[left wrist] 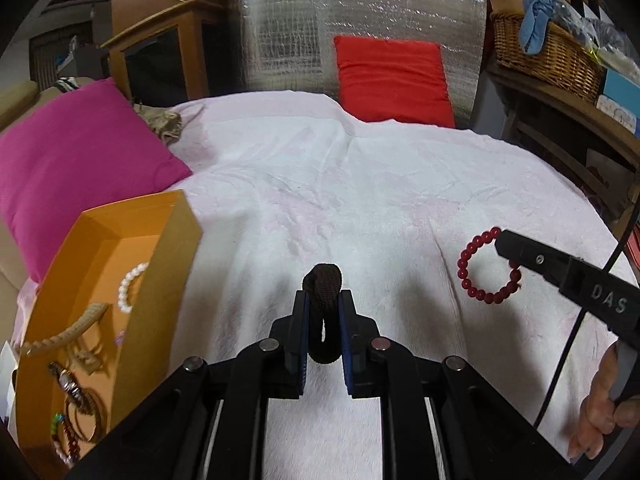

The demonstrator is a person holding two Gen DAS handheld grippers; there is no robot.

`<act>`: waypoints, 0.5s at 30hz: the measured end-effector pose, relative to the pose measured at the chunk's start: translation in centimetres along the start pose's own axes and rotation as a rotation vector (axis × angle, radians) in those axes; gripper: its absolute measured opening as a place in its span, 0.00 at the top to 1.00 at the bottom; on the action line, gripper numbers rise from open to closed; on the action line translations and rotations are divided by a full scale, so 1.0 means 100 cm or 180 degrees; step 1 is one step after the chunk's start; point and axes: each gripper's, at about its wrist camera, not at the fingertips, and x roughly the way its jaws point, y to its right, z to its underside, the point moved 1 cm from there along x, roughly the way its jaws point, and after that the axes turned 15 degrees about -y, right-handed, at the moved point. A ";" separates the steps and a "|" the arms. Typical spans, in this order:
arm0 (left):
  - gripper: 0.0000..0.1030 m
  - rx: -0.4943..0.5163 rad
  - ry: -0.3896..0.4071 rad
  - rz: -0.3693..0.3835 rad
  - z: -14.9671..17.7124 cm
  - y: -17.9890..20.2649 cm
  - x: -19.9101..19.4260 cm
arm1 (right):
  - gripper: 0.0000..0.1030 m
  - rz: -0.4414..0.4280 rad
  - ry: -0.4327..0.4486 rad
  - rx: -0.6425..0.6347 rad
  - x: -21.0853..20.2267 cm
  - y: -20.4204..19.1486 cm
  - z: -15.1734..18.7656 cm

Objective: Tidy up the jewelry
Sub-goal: 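Carry the black hair tie and red bracelet into the orange box with both tools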

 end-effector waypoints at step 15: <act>0.86 -0.0262 0.0311 -0.0178 0.021 -0.038 -0.050 | 0.90 0.0077 0.0121 -0.0165 -0.018 -0.031 0.041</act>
